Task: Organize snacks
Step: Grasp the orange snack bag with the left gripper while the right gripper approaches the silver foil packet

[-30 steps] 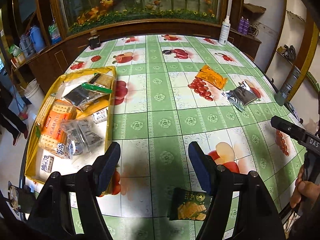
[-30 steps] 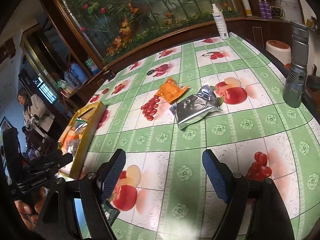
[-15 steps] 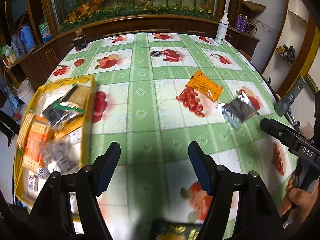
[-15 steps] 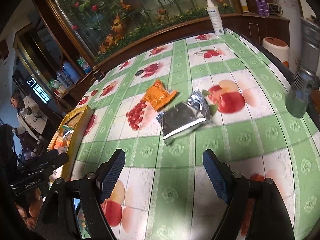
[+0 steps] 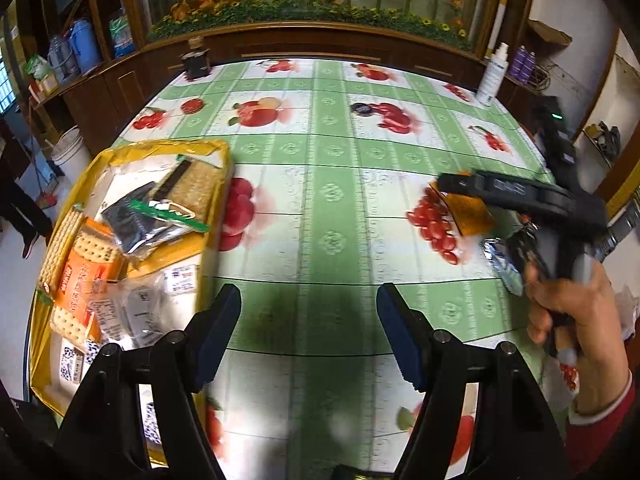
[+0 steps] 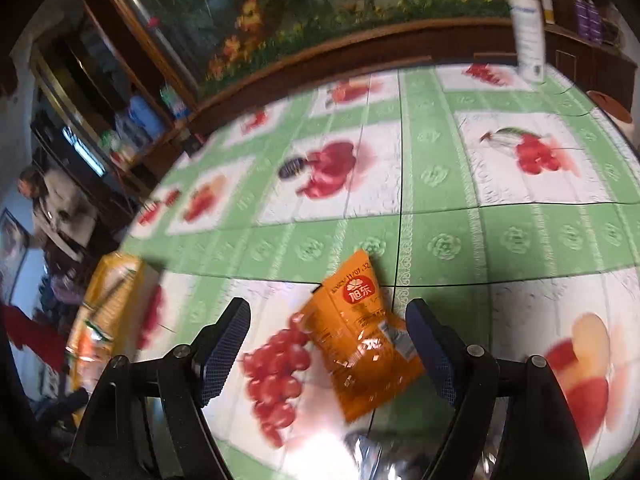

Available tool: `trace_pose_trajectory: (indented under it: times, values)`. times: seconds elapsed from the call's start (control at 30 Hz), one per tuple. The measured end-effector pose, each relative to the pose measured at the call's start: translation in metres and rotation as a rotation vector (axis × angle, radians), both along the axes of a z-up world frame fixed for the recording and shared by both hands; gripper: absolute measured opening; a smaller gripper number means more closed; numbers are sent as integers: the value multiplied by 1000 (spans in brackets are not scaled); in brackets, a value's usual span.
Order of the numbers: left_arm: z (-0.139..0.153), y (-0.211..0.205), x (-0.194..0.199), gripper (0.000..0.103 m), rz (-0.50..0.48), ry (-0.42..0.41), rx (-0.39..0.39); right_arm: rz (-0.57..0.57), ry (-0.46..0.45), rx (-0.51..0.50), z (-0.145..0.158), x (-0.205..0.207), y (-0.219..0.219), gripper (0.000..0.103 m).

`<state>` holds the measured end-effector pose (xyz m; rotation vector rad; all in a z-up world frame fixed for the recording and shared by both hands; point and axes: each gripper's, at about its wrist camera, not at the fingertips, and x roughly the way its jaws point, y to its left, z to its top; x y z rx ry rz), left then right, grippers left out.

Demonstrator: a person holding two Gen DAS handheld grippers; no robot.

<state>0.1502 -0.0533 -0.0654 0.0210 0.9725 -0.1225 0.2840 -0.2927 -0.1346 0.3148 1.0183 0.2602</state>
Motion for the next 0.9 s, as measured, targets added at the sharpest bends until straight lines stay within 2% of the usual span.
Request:
trace_pose_trajectory:
  times: [0.03,0.07,0.1,0.13,0.2,0.27,0.37,0.47,0.6,0.7,0.77,0.9]
  values:
    - [-2,5,2,70,12,1,-1,29,-10,16,4,-9,5,82]
    - [-5,9,4,70,23,6,-6,105,-15,84,11,-24,13,82]
    - [-8,12,8,70,31,16,-15,142,-54,113,21,-42,16,80]
    - [-12,12,13,70,35,31,-21,130,-116,78,34,-61,16,81]
    - [-19,8,20,70,30,57,-28,70,-168,21,46,-85,6,82]
    - [-23,-3,22,70,3,62,-23,6,-169,54,48,-100,-17,82]
    - [-22,-22,21,70,-47,50,-18,-78,-151,36,44,-113,-41,84]
    - [-16,-44,24,70,-165,-11,36,-122,-105,69,32,-127,-57,84]
    - [-6,-79,31,70,-443,-94,123,-110,-44,125,10,-150,-56,85]
    - [-11,-103,34,70,-603,-108,215,-109,-14,138,-2,-157,-50,85]
    - [-23,-113,38,70,-662,-73,243,-107,-17,135,-2,-158,-46,86]
    - [-41,-110,37,70,-668,49,199,-91,-11,127,1,-156,-41,87]
